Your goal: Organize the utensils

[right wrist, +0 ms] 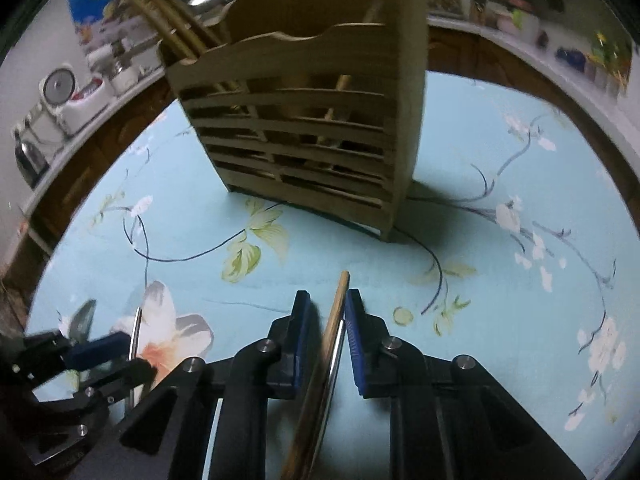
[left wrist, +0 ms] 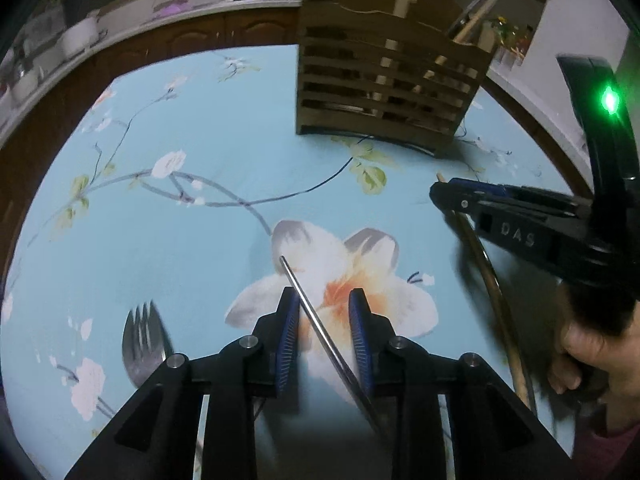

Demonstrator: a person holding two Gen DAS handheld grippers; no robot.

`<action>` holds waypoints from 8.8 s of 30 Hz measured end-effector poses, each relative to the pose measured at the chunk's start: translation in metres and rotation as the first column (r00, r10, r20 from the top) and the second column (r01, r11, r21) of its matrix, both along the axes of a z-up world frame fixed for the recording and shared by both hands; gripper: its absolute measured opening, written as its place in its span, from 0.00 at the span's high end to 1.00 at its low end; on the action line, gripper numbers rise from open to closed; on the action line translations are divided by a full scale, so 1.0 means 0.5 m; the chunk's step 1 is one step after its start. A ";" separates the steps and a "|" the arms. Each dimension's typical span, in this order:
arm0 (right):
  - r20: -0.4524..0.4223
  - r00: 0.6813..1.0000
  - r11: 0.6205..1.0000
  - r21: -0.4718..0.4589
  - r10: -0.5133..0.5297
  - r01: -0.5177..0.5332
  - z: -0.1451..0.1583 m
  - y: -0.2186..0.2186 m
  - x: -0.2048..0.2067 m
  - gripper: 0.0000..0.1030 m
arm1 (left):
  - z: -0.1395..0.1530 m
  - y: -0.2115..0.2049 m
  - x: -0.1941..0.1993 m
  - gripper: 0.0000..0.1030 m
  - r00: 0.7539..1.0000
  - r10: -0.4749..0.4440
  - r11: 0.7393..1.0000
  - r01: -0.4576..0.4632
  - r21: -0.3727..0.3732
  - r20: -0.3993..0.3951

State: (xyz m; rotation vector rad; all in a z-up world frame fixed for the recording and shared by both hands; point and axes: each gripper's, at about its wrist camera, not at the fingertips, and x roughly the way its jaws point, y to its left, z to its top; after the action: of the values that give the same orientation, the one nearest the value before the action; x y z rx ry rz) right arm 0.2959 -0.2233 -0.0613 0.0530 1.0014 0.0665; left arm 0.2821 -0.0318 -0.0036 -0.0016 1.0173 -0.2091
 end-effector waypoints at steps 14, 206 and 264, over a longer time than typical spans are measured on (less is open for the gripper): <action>0.093 0.993 0.969 0.242 -0.073 0.048 0.087 -0.078 -0.099 0.95 | 0.025 0.030 -0.020 0.97 0.999 -0.020 0.993 0.024 -0.112 0.036; 0.625 0.755 0.979 0.093 -0.200 0.182 0.216 0.032 -0.550 0.00 | 0.093 0.109 -0.559 0.01 0.787 0.183 0.983 -0.144 -0.112 0.589; 0.647 0.735 0.974 0.049 -0.200 0.222 0.159 0.014 -0.623 0.00 | 0.038 0.077 -0.607 0.01 0.780 0.142 0.984 -0.180 0.002 0.609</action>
State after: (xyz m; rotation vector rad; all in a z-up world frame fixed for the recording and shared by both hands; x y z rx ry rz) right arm -0.0153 -0.2161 0.0184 0.1066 0.2847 -0.1377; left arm -0.0215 0.0066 0.0156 0.0319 0.3688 -0.0115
